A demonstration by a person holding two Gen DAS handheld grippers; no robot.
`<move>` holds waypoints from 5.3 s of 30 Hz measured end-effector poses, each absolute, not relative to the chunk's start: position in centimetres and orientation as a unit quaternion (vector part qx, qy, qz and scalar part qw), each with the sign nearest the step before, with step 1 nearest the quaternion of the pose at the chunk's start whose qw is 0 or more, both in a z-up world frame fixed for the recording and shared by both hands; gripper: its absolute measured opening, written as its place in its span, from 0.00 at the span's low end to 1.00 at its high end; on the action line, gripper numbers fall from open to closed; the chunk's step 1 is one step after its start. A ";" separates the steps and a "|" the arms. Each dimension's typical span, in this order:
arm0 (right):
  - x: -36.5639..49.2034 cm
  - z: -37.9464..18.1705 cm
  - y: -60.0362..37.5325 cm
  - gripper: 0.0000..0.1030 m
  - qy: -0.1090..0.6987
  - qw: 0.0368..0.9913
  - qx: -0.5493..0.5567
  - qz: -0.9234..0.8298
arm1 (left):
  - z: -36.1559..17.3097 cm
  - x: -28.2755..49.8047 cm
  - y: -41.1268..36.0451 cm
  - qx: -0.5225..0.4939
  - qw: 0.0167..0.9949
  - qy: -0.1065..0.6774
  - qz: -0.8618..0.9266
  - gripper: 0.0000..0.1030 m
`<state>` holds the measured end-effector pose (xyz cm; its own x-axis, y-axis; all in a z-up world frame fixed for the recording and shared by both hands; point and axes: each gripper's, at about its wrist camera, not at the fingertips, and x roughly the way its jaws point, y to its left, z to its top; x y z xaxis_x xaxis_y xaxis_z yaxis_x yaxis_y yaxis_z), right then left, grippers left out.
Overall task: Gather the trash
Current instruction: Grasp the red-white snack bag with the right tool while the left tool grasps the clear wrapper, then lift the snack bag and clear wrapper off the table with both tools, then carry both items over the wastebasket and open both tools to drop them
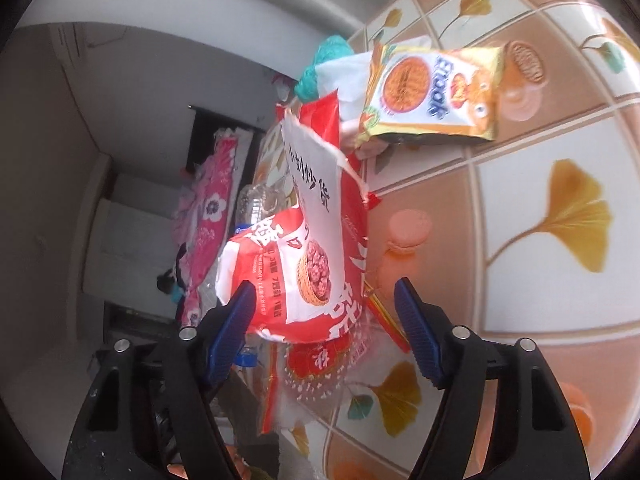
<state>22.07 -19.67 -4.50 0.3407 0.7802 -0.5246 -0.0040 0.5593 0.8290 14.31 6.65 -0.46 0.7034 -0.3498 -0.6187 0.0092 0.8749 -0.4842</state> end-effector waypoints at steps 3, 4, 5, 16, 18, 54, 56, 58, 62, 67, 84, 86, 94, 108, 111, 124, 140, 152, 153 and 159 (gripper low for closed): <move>22.7 -4.9 -18.9 0.43 0.505 0.733 0.372 0.264 | -0.5 14.1 7.0 -0.228 0.895 0.369 -0.102 0.66; 23.0 -5.1 -18.6 0.32 0.508 0.732 0.372 0.261 | -0.5 14.0 7.1 -0.231 0.895 0.368 -0.104 0.66; 23.2 -5.4 -18.5 0.19 0.512 0.727 0.376 0.261 | -0.5 13.9 7.2 -0.235 0.894 0.366 -0.107 0.66; 22.0 -2.7 -20.8 0.00 0.477 0.754 0.365 0.264 | 1.1 13.3 8.3 -0.243 0.900 0.340 -0.126 0.66; 21.7 -1.8 -21.8 0.00 0.464 0.761 0.370 0.263 | 1.3 12.7 8.6 -0.245 0.902 0.331 -0.131 0.66; 18.7 -1.1 -28.9 0.00 0.398 0.768 0.442 0.238 | -5.0 11.0 3.7 0.060 0.902 0.427 -0.031 0.00; 18.5 -1.0 -29.0 0.00 0.396 0.767 0.444 0.241 | -4.6 10.7 3.6 0.057 0.905 0.420 -0.034 0.00; 18.3 -0.9 -29.1 0.00 0.392 0.768 0.444 0.244 | -4.0 10.4 3.6 0.049 0.909 0.411 -0.039 0.00; 18.3 -0.8 -29.3 0.00 0.387 0.767 0.449 0.247 | -2.0 10.3 4.1 0.019 0.921 0.386 -0.055 0.00; 18.2 0.1 -30.0 0.00 0.374 0.768 0.454 0.251 | 1.2 9.2 4.8 -0.004 0.937 0.342 -0.072 0.00; 16.1 3.0 -32.8 0.00 0.320 0.788 0.458 0.257 | 7.0 7.6 4.2 -0.025 0.957 0.272 -0.096 0.00; 15.7 3.3 -33.1 0.00 0.312 0.792 0.456 0.259 | 7.4 7.4 3.7 -0.023 0.959 0.265 -0.100 0.00; 14.7 3.5 -34.5 0.00 0.301 0.795 0.459 0.257 | 7.7 7.3 2.0 -0.019 0.958 0.260 -0.121 0.00; 11.6 4.3 -38.9 0.00 0.261 0.812 0.467 0.235 | 9.4 7.5 -1.9 0.002 0.957 0.239 -0.167 0.00; 10.5 4.7 -40.6 0.00 0.246 0.819 0.470 0.219 | 10.0 8.1 -3.6 0.009 0.954 0.235 -0.189 0.00; 0.9 1.1 -51.2 0.00 0.238 0.853 0.464 0.020 | 10.4 10.7 -17.4 -0.007 0.886 0.281 -0.370 0.00; -8.4 -16.0 -60.3 0.10 0.324 0.751 0.527 -0.232 | -6.4 9.6 -45.0 0.099 0.735 0.479 -0.470 0.05; -11.6 -23.3 -61.8 0.49 0.368 0.667 0.554 -0.336 | -6.9 11.2 -39.9 0.070 0.764 0.502 -0.400 0.50; -11.4 -22.6 -61.7 0.49 0.365 0.674 0.549 -0.335 | -6.4 11.4 -39.1 0.065 0.768 0.499 -0.395 0.51; -7.6 -17.5 -60.6 0.55 0.351 0.739 0.493 -0.295 | -1.9 11.3 -31.9 0.036 0.798 0.471 -0.374 0.58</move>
<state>-7.56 -60.58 -17.53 0.5792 -0.0903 -0.8102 0.7825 0.3403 0.5214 11.27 -31.88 -1.89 0.2762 -0.5634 -0.7787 0.6316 0.7170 -0.2947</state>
